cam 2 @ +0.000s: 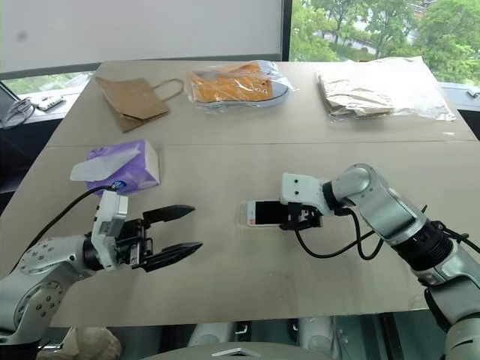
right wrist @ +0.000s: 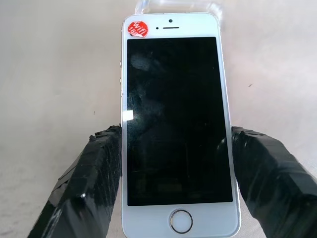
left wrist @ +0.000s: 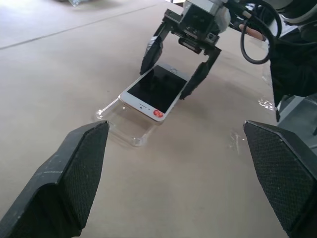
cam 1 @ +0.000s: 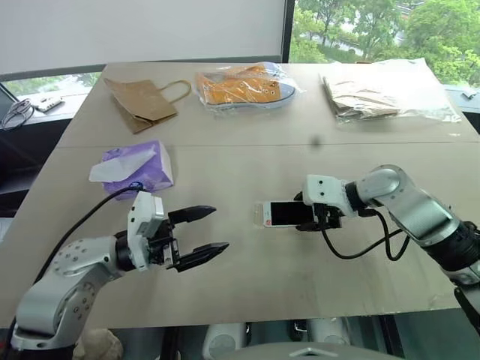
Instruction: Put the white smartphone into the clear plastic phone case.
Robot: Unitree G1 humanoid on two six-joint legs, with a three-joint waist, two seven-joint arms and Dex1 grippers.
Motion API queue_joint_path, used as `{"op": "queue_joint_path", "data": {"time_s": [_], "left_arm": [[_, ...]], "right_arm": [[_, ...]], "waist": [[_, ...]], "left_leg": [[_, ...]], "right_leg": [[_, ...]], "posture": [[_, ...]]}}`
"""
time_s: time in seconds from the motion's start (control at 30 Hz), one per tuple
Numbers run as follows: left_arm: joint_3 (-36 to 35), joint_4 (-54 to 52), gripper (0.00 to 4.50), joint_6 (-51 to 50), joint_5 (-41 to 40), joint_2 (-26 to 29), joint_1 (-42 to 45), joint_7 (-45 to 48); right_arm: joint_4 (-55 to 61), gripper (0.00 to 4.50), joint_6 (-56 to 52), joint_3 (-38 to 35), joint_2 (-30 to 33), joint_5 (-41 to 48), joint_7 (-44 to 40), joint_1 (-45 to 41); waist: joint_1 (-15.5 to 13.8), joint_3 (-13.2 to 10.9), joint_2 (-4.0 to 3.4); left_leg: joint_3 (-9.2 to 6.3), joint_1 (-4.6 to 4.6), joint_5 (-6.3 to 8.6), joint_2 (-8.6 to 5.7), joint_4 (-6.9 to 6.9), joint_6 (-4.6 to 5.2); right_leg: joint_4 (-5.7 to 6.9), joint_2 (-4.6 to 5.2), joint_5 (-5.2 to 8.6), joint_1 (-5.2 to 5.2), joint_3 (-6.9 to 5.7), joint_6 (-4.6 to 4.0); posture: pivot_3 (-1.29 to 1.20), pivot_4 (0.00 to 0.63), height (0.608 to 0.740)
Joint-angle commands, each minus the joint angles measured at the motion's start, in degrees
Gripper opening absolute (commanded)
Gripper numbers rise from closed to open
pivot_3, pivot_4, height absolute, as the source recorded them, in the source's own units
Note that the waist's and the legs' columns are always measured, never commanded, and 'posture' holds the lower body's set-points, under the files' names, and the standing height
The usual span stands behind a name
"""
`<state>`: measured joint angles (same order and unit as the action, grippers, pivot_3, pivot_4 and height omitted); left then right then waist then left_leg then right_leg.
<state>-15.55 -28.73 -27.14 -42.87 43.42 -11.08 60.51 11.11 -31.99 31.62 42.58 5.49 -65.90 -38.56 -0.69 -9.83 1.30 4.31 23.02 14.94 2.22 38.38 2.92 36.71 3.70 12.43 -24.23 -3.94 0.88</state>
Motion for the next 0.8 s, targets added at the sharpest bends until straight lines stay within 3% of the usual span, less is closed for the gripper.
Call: {"op": "queue_joint_path", "data": {"time_s": [0.03, 0.53, 0.8], "left_arm": [[-0.94, -2.34, 4.50, 1.09, -0.30, -0.24, -0.46, -0.56], [-0.61, -1.80, 4.50, 3.06, 1.09, -0.03, -0.76, -0.19], [0.20, -1.62, 4.50, 3.28, 1.52, -0.10, -0.23, -0.38]], "right_arm": [[0.03, 2.92, 1.15, -0.22, -0.49, -1.45, -1.46, -1.99], [-1.17, 2.91, -10.49, -0.45, -3.73, -3.29, -1.30, -4.13], [-0.20, 2.91, -10.08, 0.85, -2.88, -4.76, -1.36, -3.48]], "waist": [[0.03, 0.00, -0.01], [0.02, 0.00, -0.01], [-0.06, 0.00, -0.01]], "left_leg": [[0.00, -0.01, 0.00, 0.00, 0.00, 0.00], [0.00, -0.01, 0.00, 0.01, 0.00, -0.01], [0.00, -0.01, 0.00, -0.02, 0.01, 0.00]], "right_leg": [[0.01, 0.00, 0.00, 0.00, 0.00, -0.01], [0.02, 0.20, 0.00, 0.00, -0.06, -0.04], [0.02, 0.24, 0.00, 0.01, -0.21, -0.03]], "posture": [[0.00, 0.150, 0.740], [0.00, 0.150, 0.740], [0.00, 0.150, 0.740]]}}
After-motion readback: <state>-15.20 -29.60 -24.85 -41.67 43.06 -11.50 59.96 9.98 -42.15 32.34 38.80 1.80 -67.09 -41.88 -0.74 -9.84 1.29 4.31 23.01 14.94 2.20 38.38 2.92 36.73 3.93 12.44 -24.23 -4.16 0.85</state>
